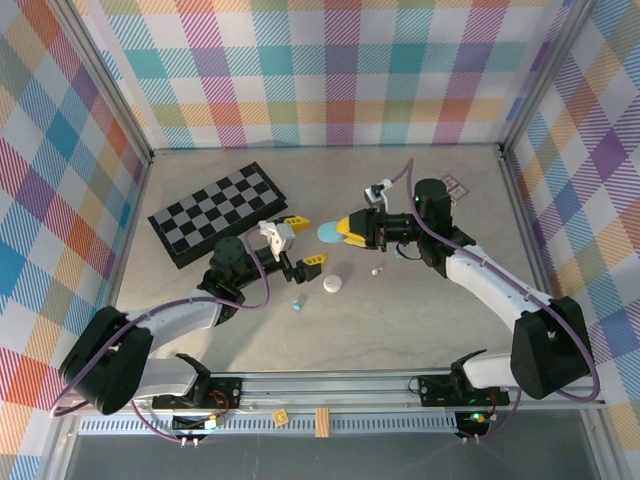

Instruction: Insert the wireless bluetooth earbuds into the charging case

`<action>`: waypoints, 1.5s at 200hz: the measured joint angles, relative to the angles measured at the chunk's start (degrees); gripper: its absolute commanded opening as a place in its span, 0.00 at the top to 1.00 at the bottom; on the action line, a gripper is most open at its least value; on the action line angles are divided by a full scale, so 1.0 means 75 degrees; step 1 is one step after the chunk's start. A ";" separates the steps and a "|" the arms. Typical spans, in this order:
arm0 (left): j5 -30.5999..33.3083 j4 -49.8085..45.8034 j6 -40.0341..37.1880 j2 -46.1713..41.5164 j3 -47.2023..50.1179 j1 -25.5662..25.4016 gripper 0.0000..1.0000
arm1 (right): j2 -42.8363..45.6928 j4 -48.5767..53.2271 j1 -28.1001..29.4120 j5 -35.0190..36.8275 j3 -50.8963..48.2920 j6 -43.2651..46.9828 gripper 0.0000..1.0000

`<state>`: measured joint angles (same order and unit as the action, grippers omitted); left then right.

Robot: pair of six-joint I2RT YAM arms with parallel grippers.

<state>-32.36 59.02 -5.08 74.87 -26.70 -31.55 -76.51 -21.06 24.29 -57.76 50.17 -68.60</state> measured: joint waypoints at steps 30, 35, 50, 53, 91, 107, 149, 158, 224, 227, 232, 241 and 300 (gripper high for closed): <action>-0.0391 0.1166 0.0379 0.0539 0.0026 0.0035 0.20 | 0.0064 -0.1271 0.0017 0.0003 -0.0230 -0.1000 0.90; -0.0463 0.1288 0.0408 0.0562 0.0020 0.0035 0.20 | 0.0090 -0.1408 0.0023 0.0006 -0.0256 -0.1107 0.90; -0.0673 0.1527 0.0516 0.0574 -0.0076 0.0035 0.23 | 0.0169 -0.1848 0.0064 0.0032 -0.0347 -0.1428 0.90; -0.0699 0.1568 0.0548 0.0574 -0.0102 0.0035 0.24 | 0.0178 -0.1926 0.0079 0.0035 -0.0358 -0.1504 0.90; -0.1134 0.1950 0.0758 0.0627 -0.0621 0.0035 0.34 | 0.0204 -0.2780 0.0326 0.0213 -0.0440 -0.2162 0.90; -0.1265 0.1988 0.0807 0.0641 -0.0752 0.0035 0.38 | 0.0201 -0.3072 0.0382 0.0236 -0.0449 -0.2381 0.91; -0.1556 0.2011 0.0965 0.0659 -0.0927 0.0035 0.47 | 0.0195 -0.3424 0.0423 0.0239 -0.0449 -0.2736 0.91; -0.1600 0.2011 0.1008 0.0659 -0.0927 0.0035 0.51 | 0.0195 -0.3418 0.0423 0.0236 -0.0449 -0.2760 0.91; -0.1816 0.2011 0.1145 0.0635 -0.0927 0.0035 0.51 | 0.0192 -0.3214 0.0423 0.0233 -0.0449 -0.2731 0.92; -0.1818 0.2014 0.1145 0.0632 -0.0927 0.0035 0.51 | 0.0192 -0.3200 0.0423 0.0233 -0.0446 -0.2728 0.92; -0.1821 0.2011 0.1163 0.0621 -0.0927 0.0035 0.51 | 0.0192 -0.3174 0.0423 0.0230 -0.0446 -0.2710 0.92; -0.1821 0.2011 0.1166 0.0603 -0.0927 0.0035 0.51 | 0.0192 -0.3124 0.0423 0.0227 -0.0446 -0.2672 0.92; -0.1824 0.2008 0.1279 0.0595 -0.0965 0.0035 0.59 | 0.0192 -0.2812 0.0431 0.0195 -0.0443 -0.2425 0.92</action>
<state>-46.04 74.08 4.51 79.33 -33.93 -31.29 -75.07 -42.15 27.53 -56.29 46.85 -86.78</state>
